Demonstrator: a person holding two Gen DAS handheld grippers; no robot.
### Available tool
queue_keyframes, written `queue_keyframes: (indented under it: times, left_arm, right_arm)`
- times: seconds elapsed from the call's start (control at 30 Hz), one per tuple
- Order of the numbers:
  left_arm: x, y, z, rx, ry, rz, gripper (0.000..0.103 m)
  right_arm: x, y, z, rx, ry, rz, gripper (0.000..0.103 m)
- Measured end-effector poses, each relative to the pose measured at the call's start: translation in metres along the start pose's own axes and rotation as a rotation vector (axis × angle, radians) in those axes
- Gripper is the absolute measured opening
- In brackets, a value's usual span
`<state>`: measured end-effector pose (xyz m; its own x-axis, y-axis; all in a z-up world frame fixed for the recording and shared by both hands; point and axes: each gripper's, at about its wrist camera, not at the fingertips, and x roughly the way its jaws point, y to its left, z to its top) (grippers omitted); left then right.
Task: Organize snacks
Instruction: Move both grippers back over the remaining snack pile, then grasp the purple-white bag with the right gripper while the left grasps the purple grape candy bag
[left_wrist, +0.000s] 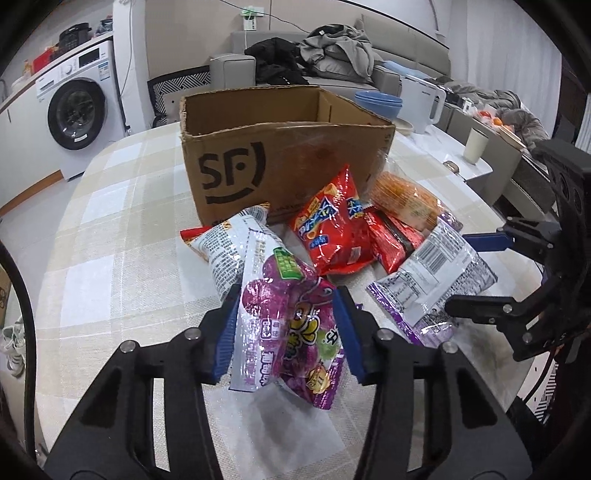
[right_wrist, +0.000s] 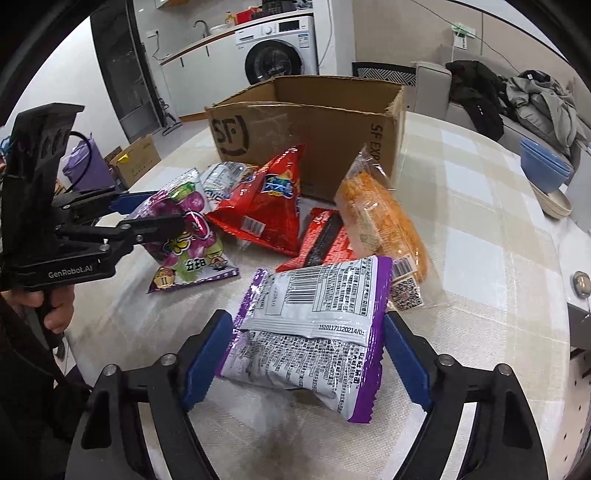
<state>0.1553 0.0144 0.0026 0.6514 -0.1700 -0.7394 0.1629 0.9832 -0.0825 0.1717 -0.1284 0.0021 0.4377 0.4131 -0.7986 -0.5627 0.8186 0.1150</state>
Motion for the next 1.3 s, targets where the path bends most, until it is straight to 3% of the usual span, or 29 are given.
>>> queue_keyframes:
  times: [0.1,0.33,0.6,0.77,0.93,1.13,1.3]
  left_arm:
    - [0.0,-0.003,-0.001,0.004,-0.001,-0.023,0.043]
    - [0.009,0.0,-0.005,0.017,0.041,-0.025,0.043]
    - [0.023,-0.007,-0.012,0.055,0.11,-0.077,0.043]
    - [0.023,-0.008,-0.017,0.045,0.107,-0.09,0.043]
    - [0.021,-0.003,-0.028,-0.006,0.107,-0.145,0.031]
    - [0.022,-0.004,-0.029,-0.031,0.095,-0.169,0.031]
    - [0.029,-0.004,-0.03,-0.064,0.087,-0.185,0.031]
  right_arm:
    - [-0.001,0.003,0.0,-0.007,-0.006,0.026,0.073]
    - [0.003,0.004,-0.001,-0.017,0.005,0.033,0.073]
    - [0.011,0.008,-0.008,-0.064,0.049,0.046,0.073]
    - [0.01,0.01,-0.01,-0.075,0.053,0.055,0.073]
    - [0.008,0.007,-0.016,-0.043,0.046,0.093,0.073]
    - [0.01,0.0,-0.019,0.009,0.035,0.147,0.073]
    - [0.021,0.006,-0.014,0.028,0.02,0.175,0.064]
